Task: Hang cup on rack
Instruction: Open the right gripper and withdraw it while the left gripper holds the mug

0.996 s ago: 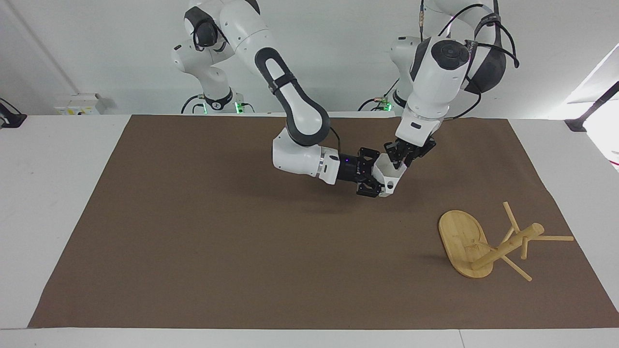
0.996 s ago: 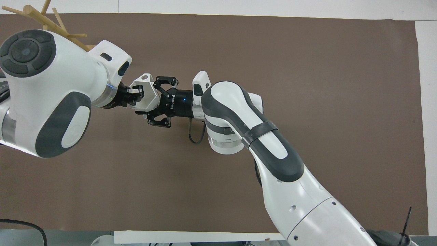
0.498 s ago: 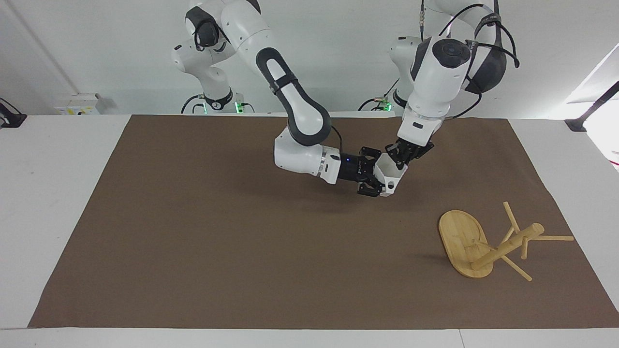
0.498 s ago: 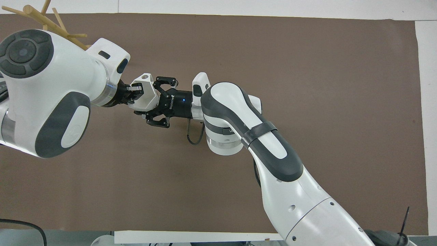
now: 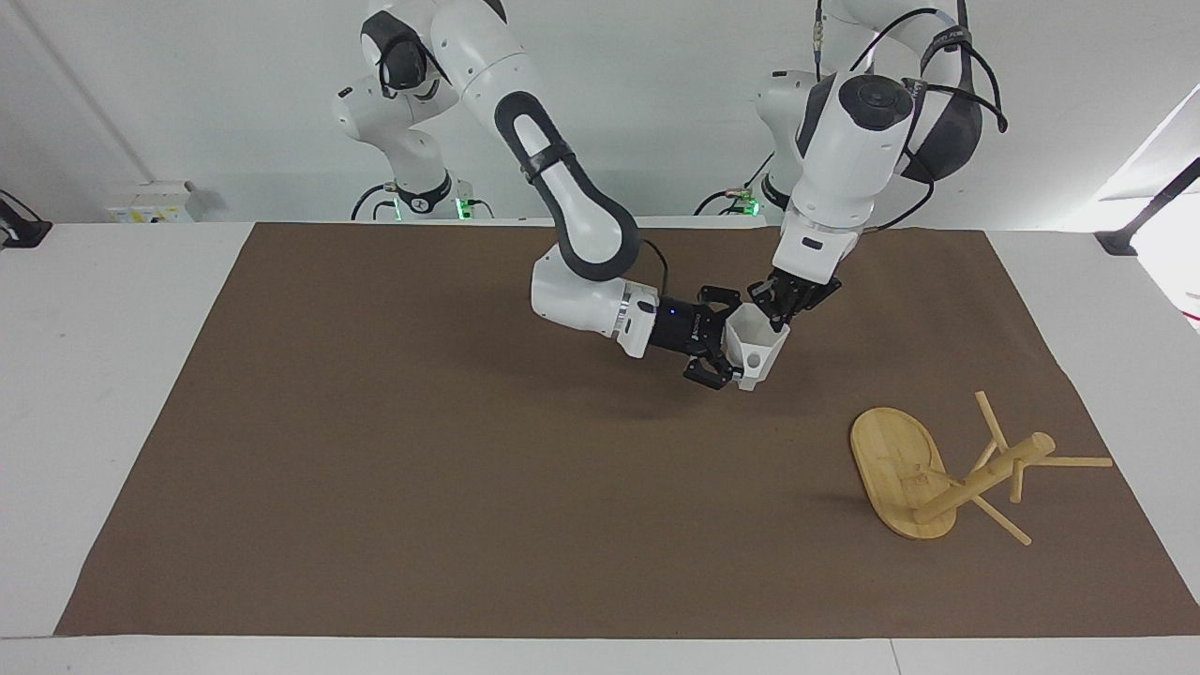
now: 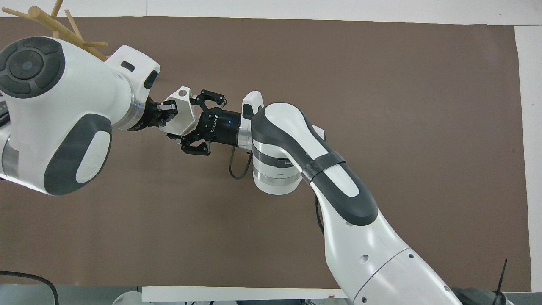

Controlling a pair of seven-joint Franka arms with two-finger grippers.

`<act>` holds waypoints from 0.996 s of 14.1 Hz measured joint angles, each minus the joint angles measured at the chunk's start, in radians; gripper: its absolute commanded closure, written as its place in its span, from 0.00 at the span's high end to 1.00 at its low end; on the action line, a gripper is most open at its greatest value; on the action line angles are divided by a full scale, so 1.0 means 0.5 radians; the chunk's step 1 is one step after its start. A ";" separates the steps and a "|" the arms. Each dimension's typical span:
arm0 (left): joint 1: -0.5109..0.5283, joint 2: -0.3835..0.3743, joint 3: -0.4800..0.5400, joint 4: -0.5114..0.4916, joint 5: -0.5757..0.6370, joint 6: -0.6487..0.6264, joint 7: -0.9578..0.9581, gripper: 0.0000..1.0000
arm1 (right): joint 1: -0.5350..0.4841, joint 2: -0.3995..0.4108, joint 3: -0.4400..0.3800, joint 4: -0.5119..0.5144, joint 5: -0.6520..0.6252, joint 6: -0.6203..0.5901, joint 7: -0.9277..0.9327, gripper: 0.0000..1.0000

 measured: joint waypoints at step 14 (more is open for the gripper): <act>0.063 -0.008 0.019 -0.004 -0.002 0.079 -0.103 0.00 | -1.222 -0.174 -0.031 -0.167 -1.688 -1.180 0.301 1.00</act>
